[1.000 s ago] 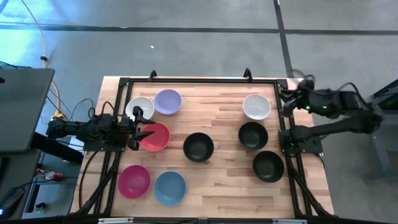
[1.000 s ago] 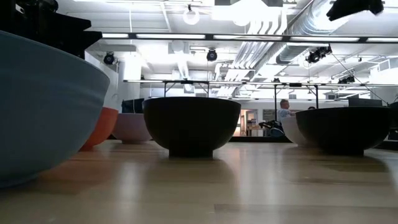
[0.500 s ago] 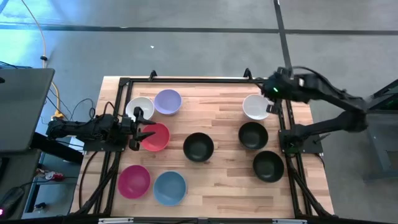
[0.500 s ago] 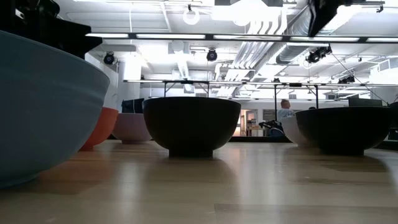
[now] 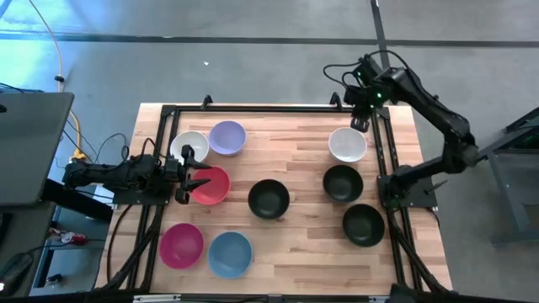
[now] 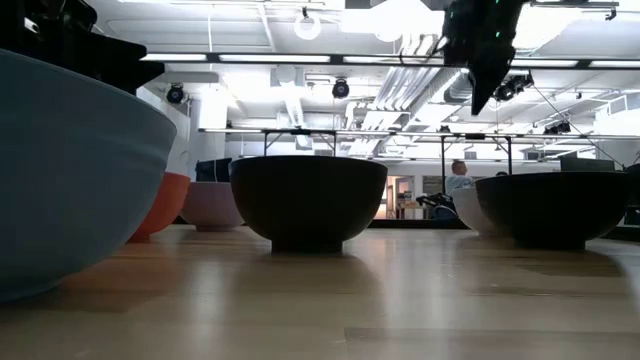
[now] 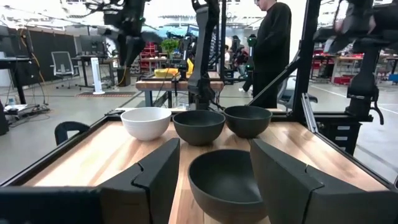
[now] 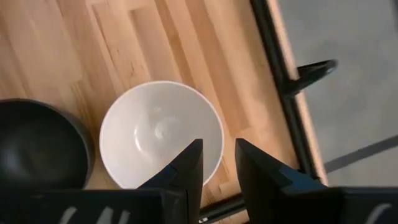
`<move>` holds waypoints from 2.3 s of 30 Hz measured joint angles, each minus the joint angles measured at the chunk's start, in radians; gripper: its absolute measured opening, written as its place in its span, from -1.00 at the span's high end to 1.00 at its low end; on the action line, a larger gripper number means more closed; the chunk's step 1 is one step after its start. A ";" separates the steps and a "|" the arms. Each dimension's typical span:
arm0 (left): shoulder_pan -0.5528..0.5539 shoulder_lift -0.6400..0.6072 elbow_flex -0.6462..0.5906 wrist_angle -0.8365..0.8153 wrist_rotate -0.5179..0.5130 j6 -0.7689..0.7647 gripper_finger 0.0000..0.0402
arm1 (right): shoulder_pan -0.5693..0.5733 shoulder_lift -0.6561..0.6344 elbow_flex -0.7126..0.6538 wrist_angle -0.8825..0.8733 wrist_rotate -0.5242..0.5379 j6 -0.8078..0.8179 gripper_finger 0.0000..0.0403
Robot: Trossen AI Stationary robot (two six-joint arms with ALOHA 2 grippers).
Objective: Nest bowls inside each other
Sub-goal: Stack the right white bowl on top of the black bowl
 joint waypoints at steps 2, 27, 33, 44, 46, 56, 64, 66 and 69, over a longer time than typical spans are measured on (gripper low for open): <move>0.000 0.000 0.000 0.000 -0.003 0.000 0.07 | -0.034 0.041 0.000 -0.011 -0.028 -0.026 0.58; 0.000 0.000 0.000 0.001 -0.054 -0.027 0.07 | -0.147 0.320 0.000 -0.046 0.030 0.127 0.58; 0.000 0.000 0.000 0.000 -0.053 -0.027 0.07 | -0.139 0.319 -0.036 -0.047 0.036 0.062 0.58; 0.000 0.000 0.000 0.001 -0.053 -0.027 0.07 | -0.129 0.320 -0.141 0.073 0.027 0.019 0.58; 0.000 0.000 0.000 0.001 -0.053 -0.029 0.07 | -0.129 0.320 -0.141 0.099 0.027 0.019 0.58; 0.000 0.000 0.000 0.001 -0.053 -0.036 0.07 | -0.128 0.320 -0.141 0.146 0.023 0.018 0.58; 0.000 0.000 0.000 0.001 -0.050 -0.035 0.07 | -0.124 0.319 -0.160 0.145 0.008 0.002 0.58; 0.000 0.000 0.000 0.001 -0.050 -0.035 0.07 | -0.122 0.319 -0.186 0.151 0.010 -0.014 0.58; 0.000 0.000 0.000 0.001 -0.050 -0.035 0.07 | -0.121 0.319 -0.211 0.174 0.024 -0.026 0.58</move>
